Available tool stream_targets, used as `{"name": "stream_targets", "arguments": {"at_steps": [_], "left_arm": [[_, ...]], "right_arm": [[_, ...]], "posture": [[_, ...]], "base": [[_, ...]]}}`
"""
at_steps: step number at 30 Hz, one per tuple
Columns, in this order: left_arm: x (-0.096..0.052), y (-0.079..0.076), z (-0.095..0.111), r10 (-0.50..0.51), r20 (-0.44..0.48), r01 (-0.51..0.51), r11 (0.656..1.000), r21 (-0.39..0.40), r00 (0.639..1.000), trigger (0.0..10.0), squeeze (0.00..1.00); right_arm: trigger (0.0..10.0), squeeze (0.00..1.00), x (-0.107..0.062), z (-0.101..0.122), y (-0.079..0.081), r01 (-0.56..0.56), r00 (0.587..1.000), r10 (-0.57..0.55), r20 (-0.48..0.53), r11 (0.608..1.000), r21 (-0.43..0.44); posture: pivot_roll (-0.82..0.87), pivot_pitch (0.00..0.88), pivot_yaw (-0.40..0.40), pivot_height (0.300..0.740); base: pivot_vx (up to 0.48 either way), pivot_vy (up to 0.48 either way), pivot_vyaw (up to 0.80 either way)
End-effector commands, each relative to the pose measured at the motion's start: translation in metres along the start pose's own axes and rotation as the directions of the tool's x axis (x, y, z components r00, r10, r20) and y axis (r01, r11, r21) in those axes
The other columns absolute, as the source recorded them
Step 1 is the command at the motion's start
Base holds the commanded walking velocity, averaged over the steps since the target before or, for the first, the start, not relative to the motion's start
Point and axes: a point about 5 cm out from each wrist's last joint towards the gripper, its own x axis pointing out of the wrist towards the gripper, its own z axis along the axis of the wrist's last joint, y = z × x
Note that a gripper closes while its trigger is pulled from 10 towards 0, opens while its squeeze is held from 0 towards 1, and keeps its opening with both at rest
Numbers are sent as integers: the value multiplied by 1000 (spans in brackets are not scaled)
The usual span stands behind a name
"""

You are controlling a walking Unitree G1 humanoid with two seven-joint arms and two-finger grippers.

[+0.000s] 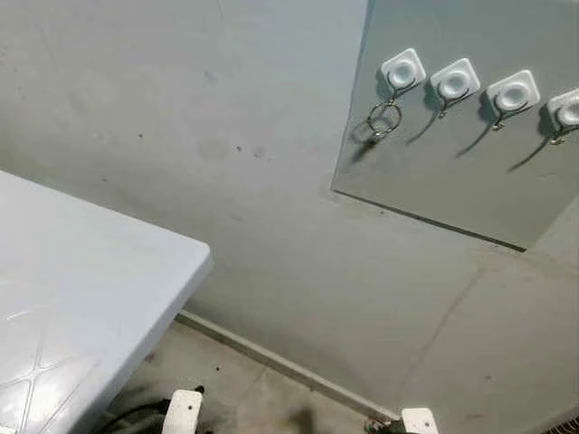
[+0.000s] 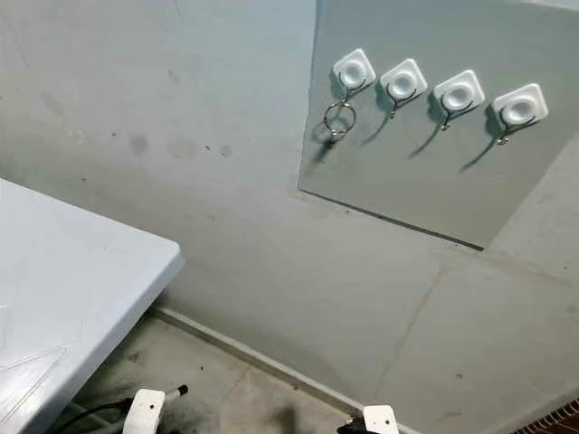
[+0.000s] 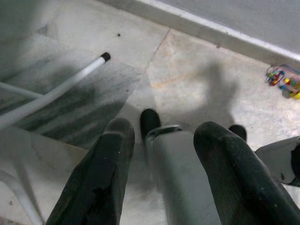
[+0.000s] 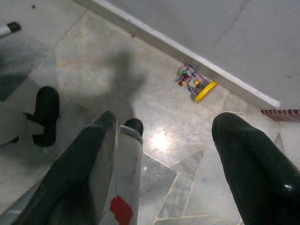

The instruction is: Hang keys on a hook

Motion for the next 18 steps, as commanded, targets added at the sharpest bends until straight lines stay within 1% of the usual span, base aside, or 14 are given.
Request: {"name": "stream_targets", "arguments": {"at_steps": [1, 9, 18], "left_arm": [[1, 2, 4, 12, 4, -12, 1000, 3, 1000, 10000, 0], [1, 0, 5, 9, 1, -9, 1000, 30, 1000, 10000, 0], [1, 0, 2, 13, -8, -13, 1000, 28, 1000, 10000, 0]], "right_arm": [[10000, 0, 1, 3, 2, -4, 1000, 4, 4, 1000, -5], [10000, 0, 1, 3, 4, -8, 1000, 8, 3, 1000, -6], [10000, 0, 1, 1, 2, 2, 1000, -2, -2, 1000, 5]], "posture": [[-94, 0, -30, 740], [-94, 0, -29, 740], [-102, 0, -29, 740]], "base": [[0, 0, 800], [0, 0, 800], [0, 0, 800]]}}
